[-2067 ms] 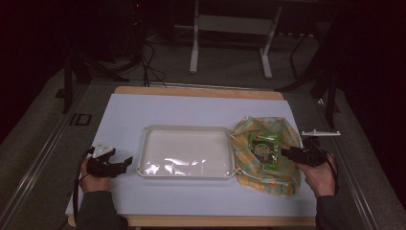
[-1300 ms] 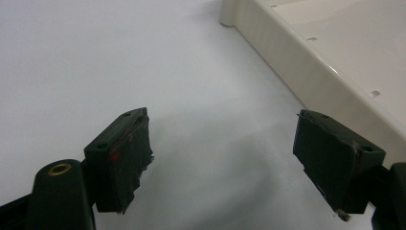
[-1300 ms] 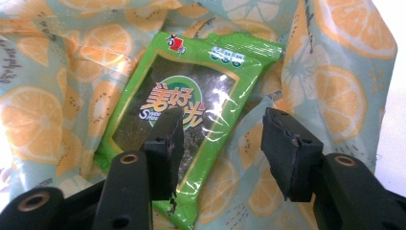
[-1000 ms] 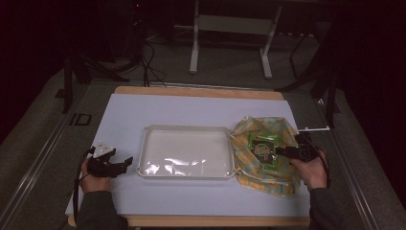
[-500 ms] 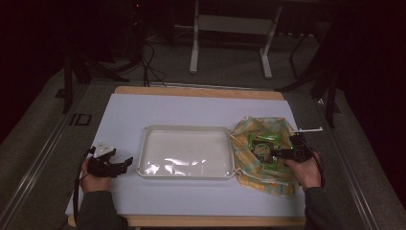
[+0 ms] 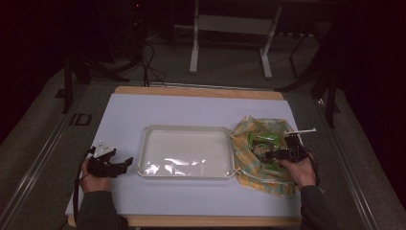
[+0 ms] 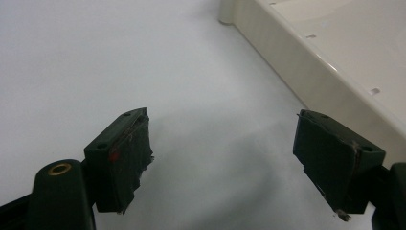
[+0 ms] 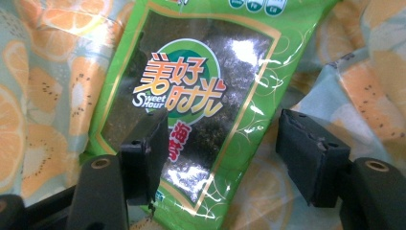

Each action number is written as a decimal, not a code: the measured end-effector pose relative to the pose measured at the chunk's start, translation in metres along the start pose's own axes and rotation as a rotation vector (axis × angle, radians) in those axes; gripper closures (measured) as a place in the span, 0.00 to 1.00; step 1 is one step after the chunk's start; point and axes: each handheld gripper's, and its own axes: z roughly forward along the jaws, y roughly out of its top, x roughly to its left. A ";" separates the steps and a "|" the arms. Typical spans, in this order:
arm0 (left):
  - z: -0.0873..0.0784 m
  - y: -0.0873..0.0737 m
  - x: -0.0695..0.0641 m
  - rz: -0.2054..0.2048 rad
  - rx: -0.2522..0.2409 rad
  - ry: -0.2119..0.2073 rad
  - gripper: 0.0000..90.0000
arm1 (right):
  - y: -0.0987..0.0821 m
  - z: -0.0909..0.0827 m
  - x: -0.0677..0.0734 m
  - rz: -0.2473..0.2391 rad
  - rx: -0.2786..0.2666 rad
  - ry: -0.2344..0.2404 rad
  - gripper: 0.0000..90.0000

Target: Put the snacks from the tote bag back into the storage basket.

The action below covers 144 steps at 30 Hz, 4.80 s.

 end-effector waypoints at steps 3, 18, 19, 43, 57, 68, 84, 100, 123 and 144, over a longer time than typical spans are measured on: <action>0.000 0.000 0.000 -0.001 0.000 0.000 0.23 | 0.000 0.004 -0.003 0.010 0.004 0.030 0.39; 0.000 0.000 0.000 -0.001 0.000 0.000 0.23 | -0.003 0.011 -0.018 0.127 -0.016 0.217 0.48; 0.000 0.000 0.000 -0.002 0.000 0.000 0.23 | -0.003 0.011 -0.019 0.131 -0.019 0.225 0.49; 0.000 0.000 0.000 -0.001 0.000 0.000 0.23 | 0.018 -0.010 0.007 0.082 -0.072 0.274 0.61; 0.000 0.000 0.000 -0.001 0.001 -0.002 0.23 | 0.026 -0.004 0.007 0.127 -0.080 0.234 0.73; 0.001 0.000 0.000 0.000 0.002 -0.002 0.23 | 0.023 -0.009 0.007 0.148 -0.102 0.234 0.78; 0.001 0.000 0.000 0.002 0.004 0.000 0.23 | 0.019 -0.027 0.004 0.128 -0.125 0.206 0.81; 0.000 0.000 0.000 0.002 0.002 0.000 0.23 | 0.018 -0.046 0.003 0.093 -0.145 0.167 0.81; 0.001 0.000 -0.001 0.003 0.003 0.000 0.23 | 0.019 -0.070 0.003 0.016 -0.134 0.124 0.81; 0.001 0.000 -0.001 0.006 0.005 0.002 0.23 | 0.023 -0.098 0.022 -0.084 -0.148 0.098 0.81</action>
